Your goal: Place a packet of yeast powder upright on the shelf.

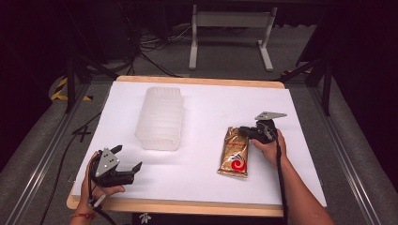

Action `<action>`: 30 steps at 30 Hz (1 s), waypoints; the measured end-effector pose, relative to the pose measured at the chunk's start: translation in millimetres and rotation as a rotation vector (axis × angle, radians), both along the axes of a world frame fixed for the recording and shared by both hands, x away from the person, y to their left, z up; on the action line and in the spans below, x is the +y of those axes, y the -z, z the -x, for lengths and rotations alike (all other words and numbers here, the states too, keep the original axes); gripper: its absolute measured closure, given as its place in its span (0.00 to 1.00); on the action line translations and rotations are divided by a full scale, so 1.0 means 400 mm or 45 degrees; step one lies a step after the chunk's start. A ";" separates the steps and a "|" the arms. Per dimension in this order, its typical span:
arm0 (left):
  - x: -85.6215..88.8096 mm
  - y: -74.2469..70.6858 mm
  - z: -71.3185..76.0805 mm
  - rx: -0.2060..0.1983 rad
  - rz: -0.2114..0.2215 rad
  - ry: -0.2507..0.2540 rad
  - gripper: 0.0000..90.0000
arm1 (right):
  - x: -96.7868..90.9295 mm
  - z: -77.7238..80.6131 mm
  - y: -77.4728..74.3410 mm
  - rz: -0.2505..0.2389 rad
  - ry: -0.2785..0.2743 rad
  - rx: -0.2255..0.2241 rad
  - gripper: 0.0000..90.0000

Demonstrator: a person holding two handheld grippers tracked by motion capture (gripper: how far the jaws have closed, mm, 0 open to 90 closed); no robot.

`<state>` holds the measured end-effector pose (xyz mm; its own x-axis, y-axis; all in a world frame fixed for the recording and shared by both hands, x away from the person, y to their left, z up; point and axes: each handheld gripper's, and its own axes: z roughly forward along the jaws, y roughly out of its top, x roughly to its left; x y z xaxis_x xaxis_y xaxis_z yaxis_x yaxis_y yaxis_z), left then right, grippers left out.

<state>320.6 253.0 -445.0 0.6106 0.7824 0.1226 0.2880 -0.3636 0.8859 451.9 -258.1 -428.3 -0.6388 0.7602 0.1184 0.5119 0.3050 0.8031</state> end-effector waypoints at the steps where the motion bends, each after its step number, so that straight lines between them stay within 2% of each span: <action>1: 0.000 0.000 0.000 0.000 -0.001 0.001 0.11 | 0.001 0.004 -0.009 0.008 -0.011 -0.020 0.97; 12: 0.001 -0.004 0.001 -0.010 0.004 -0.004 0.10 | -0.005 0.049 -0.085 -0.068 -0.064 -0.147 0.98; 20: 0.001 -0.005 0.002 -0.012 0.010 -0.007 0.10 | 0.000 0.086 -0.135 -0.074 -0.089 -0.244 0.99; 25: 0.000 -0.007 0.004 -0.013 0.015 -0.007 0.10 | 0.006 0.103 -0.156 -0.089 -0.114 -0.285 0.99; 30: 0.001 -0.007 0.004 -0.010 0.028 -0.004 0.10 | 0.017 0.117 -0.181 -0.071 -0.121 -0.335 0.99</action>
